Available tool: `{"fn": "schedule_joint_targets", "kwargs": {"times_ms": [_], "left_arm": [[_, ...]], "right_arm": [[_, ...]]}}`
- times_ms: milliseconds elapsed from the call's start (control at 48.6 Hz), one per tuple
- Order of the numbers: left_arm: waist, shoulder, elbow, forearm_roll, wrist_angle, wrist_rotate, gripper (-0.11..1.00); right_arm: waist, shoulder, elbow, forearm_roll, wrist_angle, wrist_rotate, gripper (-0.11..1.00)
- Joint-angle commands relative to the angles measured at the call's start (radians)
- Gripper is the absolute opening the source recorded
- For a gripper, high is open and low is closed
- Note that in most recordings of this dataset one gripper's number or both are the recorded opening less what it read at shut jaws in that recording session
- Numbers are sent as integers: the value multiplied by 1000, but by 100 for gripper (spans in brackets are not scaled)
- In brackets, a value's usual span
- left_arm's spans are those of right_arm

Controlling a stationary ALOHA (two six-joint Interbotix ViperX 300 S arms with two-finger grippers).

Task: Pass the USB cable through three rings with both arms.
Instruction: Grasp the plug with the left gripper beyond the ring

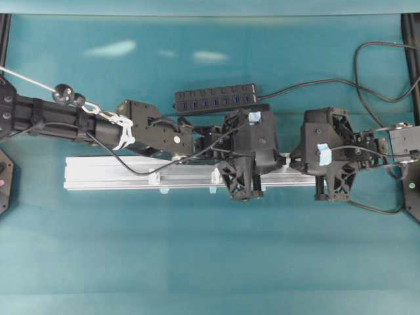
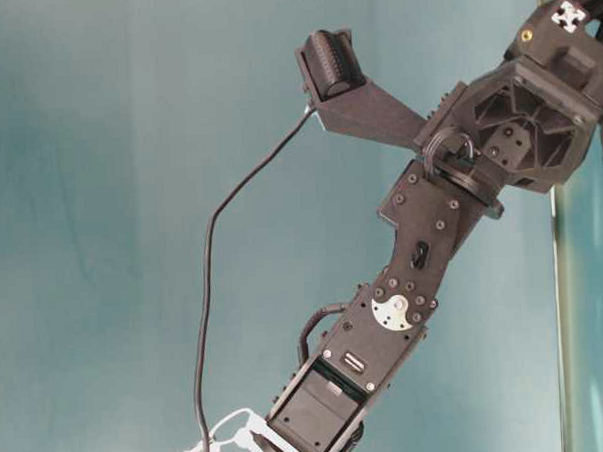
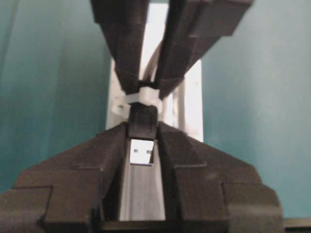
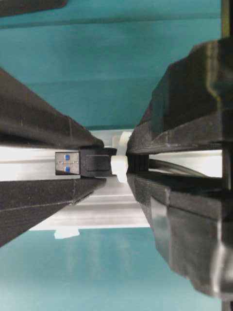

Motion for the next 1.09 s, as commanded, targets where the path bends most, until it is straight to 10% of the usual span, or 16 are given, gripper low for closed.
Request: {"fn": "schedule_joint_targets", "kwargs": {"times_ms": [0, 515, 659, 906, 1070], "left_arm": [[-3, -8, -17, 3, 0, 18, 22], [-3, -15, -9, 3, 48, 14, 22], [-2, -15, -5, 3, 57, 14, 22], [-2, -17, -5, 3, 58, 15, 22], [12, -41, 12, 3, 64, 17, 22]], "right_arm": [[9, 0, -6, 0, -11, 5, -6], [15, -2, -6, 23, 18, 117, -2], [28, -5, -6, 23, 18, 127, 20], [28, -12, -6, 17, 37, 126, 89], [28, -29, -6, 15, 60, 124, 90]]}}
